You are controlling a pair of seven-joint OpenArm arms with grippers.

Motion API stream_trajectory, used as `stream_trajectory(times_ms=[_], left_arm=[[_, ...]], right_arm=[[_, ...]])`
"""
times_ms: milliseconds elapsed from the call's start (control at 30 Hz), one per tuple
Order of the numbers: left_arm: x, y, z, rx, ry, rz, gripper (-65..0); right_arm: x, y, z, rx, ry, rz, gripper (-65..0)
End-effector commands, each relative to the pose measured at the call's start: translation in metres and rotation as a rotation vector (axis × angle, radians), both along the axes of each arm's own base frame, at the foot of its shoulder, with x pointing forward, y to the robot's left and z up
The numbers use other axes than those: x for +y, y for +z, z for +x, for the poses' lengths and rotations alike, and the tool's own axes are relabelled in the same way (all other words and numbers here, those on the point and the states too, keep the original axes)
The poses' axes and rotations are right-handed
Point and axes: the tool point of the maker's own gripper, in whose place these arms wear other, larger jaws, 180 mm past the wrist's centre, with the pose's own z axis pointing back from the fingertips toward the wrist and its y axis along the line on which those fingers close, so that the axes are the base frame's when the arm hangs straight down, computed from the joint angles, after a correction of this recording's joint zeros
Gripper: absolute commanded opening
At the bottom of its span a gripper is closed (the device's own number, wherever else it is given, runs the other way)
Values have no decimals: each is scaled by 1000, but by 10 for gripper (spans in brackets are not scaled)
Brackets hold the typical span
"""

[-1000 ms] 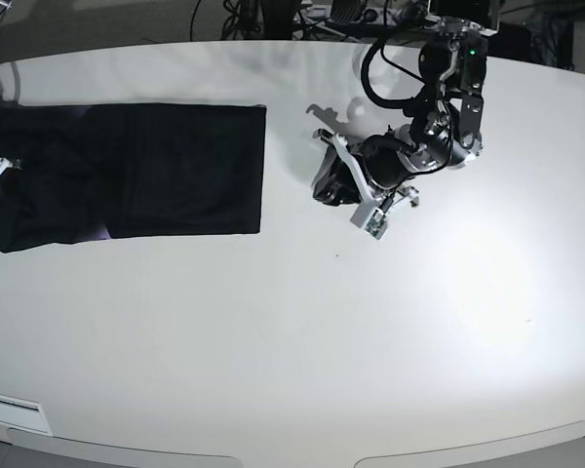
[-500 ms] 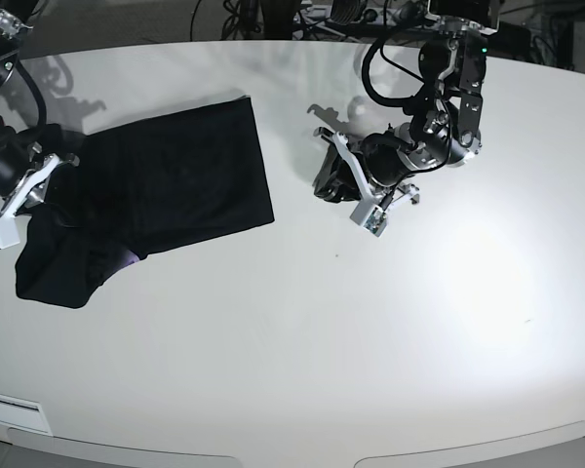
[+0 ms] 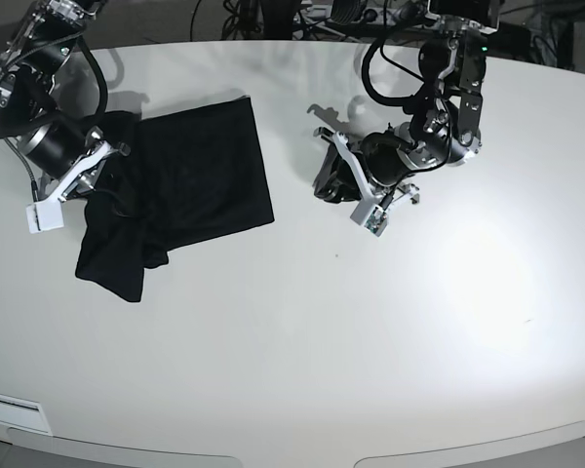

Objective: Fold the T-shirt properly

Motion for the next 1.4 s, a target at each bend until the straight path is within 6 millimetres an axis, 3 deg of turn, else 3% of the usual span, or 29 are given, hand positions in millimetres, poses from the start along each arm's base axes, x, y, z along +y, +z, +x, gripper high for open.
stream_trajectory(times_ms=[0, 233, 433, 467, 533, 567, 633, 733, 867, 933, 967, 1000, 1033, 1067, 1200, 1367], left_arm=[[-2, 12, 7, -40, 2, -30, -558], [-2, 12, 7, -42, 3, -29, -558], [8, 10, 7, -43, -1, 2, -558], [9, 10, 7, -43, -1, 5, -558], [8, 10, 7, -42, -2, -3, -559], [7, 11, 7, -40, -3, -11, -558], [6, 12, 7, -40, -3, -18, -558], [6, 12, 7, -42, -3, -19, -558], [6, 13, 7, -41, -4, -25, -558], [9, 12, 6, -40, -5, -16, -559], [11, 12, 6, -40, -7, -9, -559], [13, 12, 6, -39, -9, -8, -579], [13, 12, 5, -32, -13, -14, -638], [13, 13, 3, -26, -26, -18, -650], [-18, 44, -25, -61, -254, -153, -650], [-50, 102, -58, -100, -438, -404, -650]], right_arm=[[8, 14, 4, -63, 27, 19, -650], [38, 10, 2, -76, 134, 14, -650], [40, 4, 2, -59, 141, -15, -650], [41, 6, 2, -63, 143, 1, -572], [51, 12, -1, -71, 177, 49, -336], [61, 15, -4, -79, 217, 73, -251], [90, 23, -19, -114, 372, 117, -213], [128, 34, -41, -167, 570, 183, -214], [137, 38, -41, -180, 607, 191, -215], [133, 45, -33, -208, 593, 178, -223], [129, 49, -27, -227, 580, 170, -263], [124, 53, -21, -247, 564, 160, -355], [119, 58, -14, -269, 545, 149, -498], [112, 65, -7, -297, 519, 143, -650], [86, 96, 21, -427, 414, 120, -650], [62, 85, 57, -438, 309, -107, -650]])
